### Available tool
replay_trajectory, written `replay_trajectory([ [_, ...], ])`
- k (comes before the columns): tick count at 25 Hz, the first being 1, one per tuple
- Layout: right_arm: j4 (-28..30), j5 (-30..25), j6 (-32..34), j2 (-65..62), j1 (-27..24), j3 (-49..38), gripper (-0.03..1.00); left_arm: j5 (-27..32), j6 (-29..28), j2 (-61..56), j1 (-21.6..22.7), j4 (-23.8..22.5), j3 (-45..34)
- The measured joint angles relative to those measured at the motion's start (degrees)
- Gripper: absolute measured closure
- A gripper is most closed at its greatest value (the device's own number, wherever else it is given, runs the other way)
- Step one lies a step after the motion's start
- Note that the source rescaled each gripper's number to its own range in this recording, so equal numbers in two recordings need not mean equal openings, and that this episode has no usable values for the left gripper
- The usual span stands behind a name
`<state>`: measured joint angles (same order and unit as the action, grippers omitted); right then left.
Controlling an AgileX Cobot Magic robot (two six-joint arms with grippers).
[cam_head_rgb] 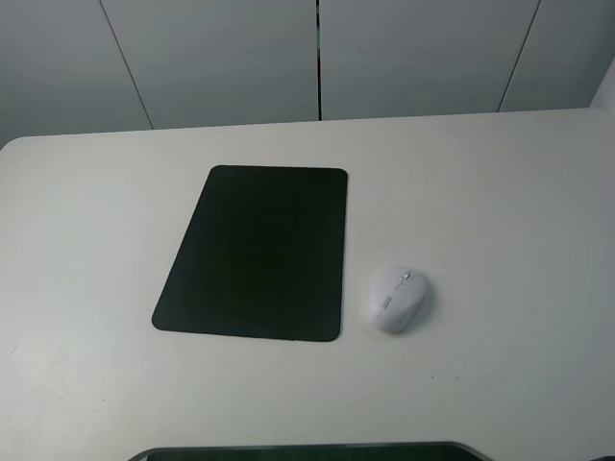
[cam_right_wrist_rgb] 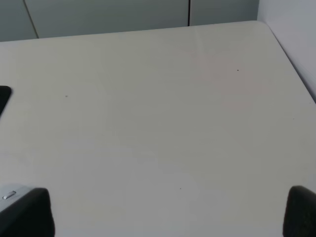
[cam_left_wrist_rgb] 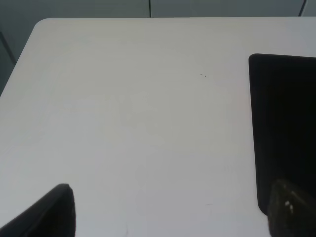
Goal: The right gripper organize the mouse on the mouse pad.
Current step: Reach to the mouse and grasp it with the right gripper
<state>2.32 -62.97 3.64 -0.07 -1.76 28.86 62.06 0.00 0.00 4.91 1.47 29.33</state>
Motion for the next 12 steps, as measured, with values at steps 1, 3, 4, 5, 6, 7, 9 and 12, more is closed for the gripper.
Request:
replay_trajectory([
  [1,0.0,0.0,0.0,0.0,0.0,0.0,-0.03,0.0,0.0,0.0,0.0,0.0,0.0],
  [3,0.0,0.0,0.0,0.0,0.0,0.0,-0.03,0.0,0.0,0.0,0.0,0.0,0.0],
  [4,0.0,0.0,0.0,0.0,0.0,0.0,-0.03,0.0,0.0,0.0,0.0,0.0,0.0],
  [5,0.0,0.0,0.0,0.0,0.0,0.0,-0.03,0.0,0.0,0.0,0.0,0.0,0.0],
  [6,0.0,0.0,0.0,0.0,0.0,0.0,-0.03,0.0,0.0,0.0,0.0,0.0,0.0],
  [7,0.0,0.0,0.0,0.0,0.0,0.0,-0.03,0.0,0.0,0.0,0.0,0.0,0.0],
  [9,0.0,0.0,0.0,0.0,0.0,0.0,-0.03,0.0,0.0,0.0,0.0,0.0,0.0],
  [12,0.0,0.0,0.0,0.0,0.0,0.0,-0.03,0.0,0.0,0.0,0.0,0.0,0.0],
])
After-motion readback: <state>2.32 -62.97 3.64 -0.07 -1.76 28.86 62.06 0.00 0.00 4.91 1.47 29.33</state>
